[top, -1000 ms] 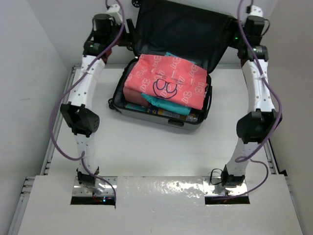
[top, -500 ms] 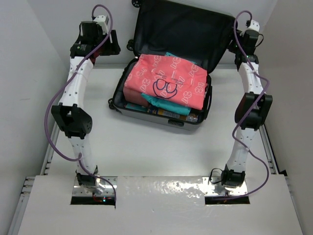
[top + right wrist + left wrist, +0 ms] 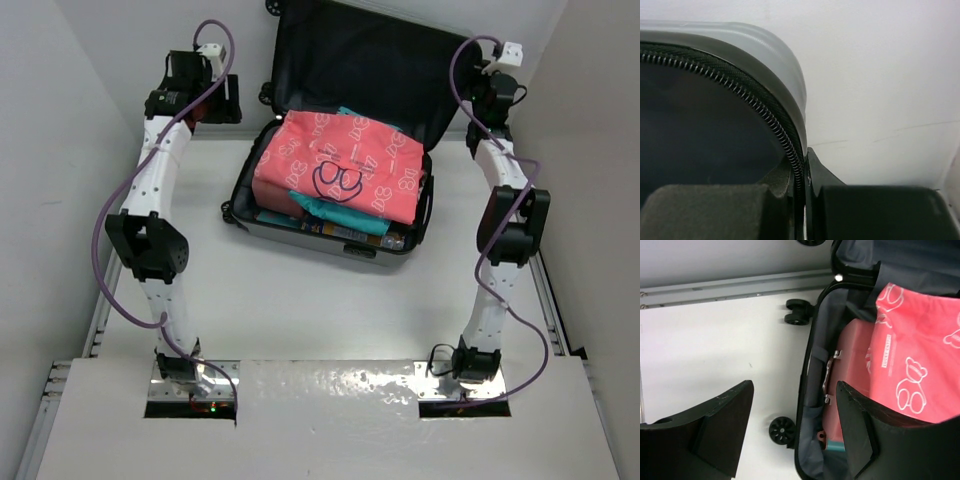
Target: Pack the luggage
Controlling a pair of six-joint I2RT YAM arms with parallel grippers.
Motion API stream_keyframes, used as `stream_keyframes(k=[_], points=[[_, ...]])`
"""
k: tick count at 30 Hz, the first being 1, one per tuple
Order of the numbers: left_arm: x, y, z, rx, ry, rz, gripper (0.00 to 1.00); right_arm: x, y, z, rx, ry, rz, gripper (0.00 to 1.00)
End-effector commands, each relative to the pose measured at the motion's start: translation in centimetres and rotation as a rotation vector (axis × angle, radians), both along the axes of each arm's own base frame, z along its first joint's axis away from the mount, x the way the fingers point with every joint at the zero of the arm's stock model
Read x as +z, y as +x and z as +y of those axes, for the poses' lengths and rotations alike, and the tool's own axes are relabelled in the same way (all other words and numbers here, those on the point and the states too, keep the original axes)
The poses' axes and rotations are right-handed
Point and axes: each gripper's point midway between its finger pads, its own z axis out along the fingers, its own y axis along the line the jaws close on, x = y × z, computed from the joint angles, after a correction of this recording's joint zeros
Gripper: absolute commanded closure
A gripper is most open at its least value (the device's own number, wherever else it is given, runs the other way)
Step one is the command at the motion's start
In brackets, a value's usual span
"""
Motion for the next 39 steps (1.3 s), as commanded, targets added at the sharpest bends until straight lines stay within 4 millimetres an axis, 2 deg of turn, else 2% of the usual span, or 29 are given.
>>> stream_keyframes(k=[1,2,3,4,5,10,11,12,13,14,15,16,17,18,19,23,24,26,28,29,30,32,33,34,35,36,37,38,39], points=[[3.8,-1.3,2.3,0.044,0.048,-0.075,0.36,11.3,-5.1,6.7,0.156,-0.118,-0.263,1.0],[4.6,-1.6,2.5,0.048,0.037,-0.089,0.36,8.9,-5.9,7.1,0.178,-0.11,-0.217,1.0],[5.3,-1.8,3.1,0.058,0.031,-0.104,0.36,9.9,-7.0,7.4,0.186,-0.119,-0.255,1.0],[6.5,-2.3,3.3,0.06,0.022,-0.13,0.36,12.4,-9.1,7.6,0.19,-0.134,-0.3,1.0],[7.3,-2.6,3.8,0.076,0.008,-0.146,0.36,9.8,-9.9,8.2,0.22,-0.147,-0.251,1.0],[11.3,-5.3,7.9,0.16,-0.014,-0.234,0.36,7.4,-15.7,10.8,0.32,-0.237,-0.206,1.0],[10.7,-5.7,8.5,0.167,-0.02,-0.221,0.36,6.4,-17.6,11.7,0.333,-0.285,-0.185,1.0],[10.9,-6.2,9.8,0.189,-0.021,-0.227,0.36,5.5,-18.5,11.9,0.338,-0.3,-0.164,0.91],[11.3,-7.0,9.7,0.191,-0.06,-0.232,0.36,2.5,-19.7,12.0,0.349,-0.288,-0.101,0.82],[11.4,-7.6,10.8,0.21,-0.066,-0.232,0.36,3.4,-21.6,12.1,0.347,-0.292,-0.116,0.78],[12.3,-8.6,11.0,0.211,-0.076,-0.247,0.36,1.9,-22.6,11.7,0.331,-0.285,-0.059,0.68],[11.7,-9.1,11.1,0.202,-0.094,-0.231,0.36,0.8,-23.8,11.5,0.322,-0.27,-0.017,0.5],[11.7,-9.7,11.9,0.217,-0.098,-0.231,0.36,0.0,-26.5,11.5,0.314,-0.231,0.011,0.3],[12.6,-10.8,12.1,0.219,-0.1,-0.253,0.36,-2.6,-27.9,10.0,0.234,-0.185,0.128,0.15],[12.0,-11.5,13.0,0.234,-0.104,-0.24,0.35,-5.7,-30.1,11.6,0.252,-0.157,0.224,0.04],[12.6,-13.1,14.3,0.243,-0.091,-0.254,0.34,-11.0,-39.2,13.7,0.272,-0.052,0.454,0.01],[12.8,-13.3,14.5,0.248,-0.087,-0.26,0.34,-11.3,-42.0,14.1,0.296,-0.012,0.49,0.01],[13.1,-13.3,14.4,0.243,-0.095,-0.271,0.34,-12.5,-47.1,18.3,0.548,0.105,0.603,0.01],[12.7,-13.3,13.6,0.208,-0.135,-0.262,0.34,-8.9,-52.9,22.8,0.912,0.193,0.6,0.01],[12.3,-13.2,13.4,0.2,-0.151,-0.249,0.34,-8.4,-55.2,23.2,0.971,0.24,0.664,0.01],[11.3,-13.1,12.4,0.156,-0.187,-0.225,0.35,-5.1,-56.7,23.5,1.026,0.233,0.592,0.01],[9.9,-13.0,11.6,0.116,-0.216,-0.187,0.36,-3.5,-57.4,22.5,0.962,0.221,0.565,0.01],[8.3,-12.9,11.3,0.1,-0.23,-0.151,0.38,-1.2,-56.5,21.2,0.838,0.245,0.517,0.01],[7.4,-12.7,10.8,0.088,-0.225,-0.131,0.38,-1.1,-55.0,19.6,0.69,0.264,0.533,0.01],[5.9,-12.1,10.7,0.093,-0.21,-0.098,0.39,-2.2,-52.9,15.9,0.416,0.267,0.584,0.01],[4.3,-11.5,10.5,0.104,-0.126,-0.064,0.39,-0.5,-52.0,14.2,0.274,0.34,0.589,0.01],[3.2,-11.0,10.5,0.11,-0.082,-0.035,0.39,-2.7,-49.8,12.9,0.13,0.319,0.733,0.01],[1.0,-9.7,10.8,0.118,-0.044,0.012,0.39,-4.1,-49.5,10.2,-0.051,0.256,0.826,0.01],[0.9,-8.7,11.8,0.153,0.027,0.013,0.38,-2.6,-48.3,9.1,-0.118,0.209,0.833,0.01]])
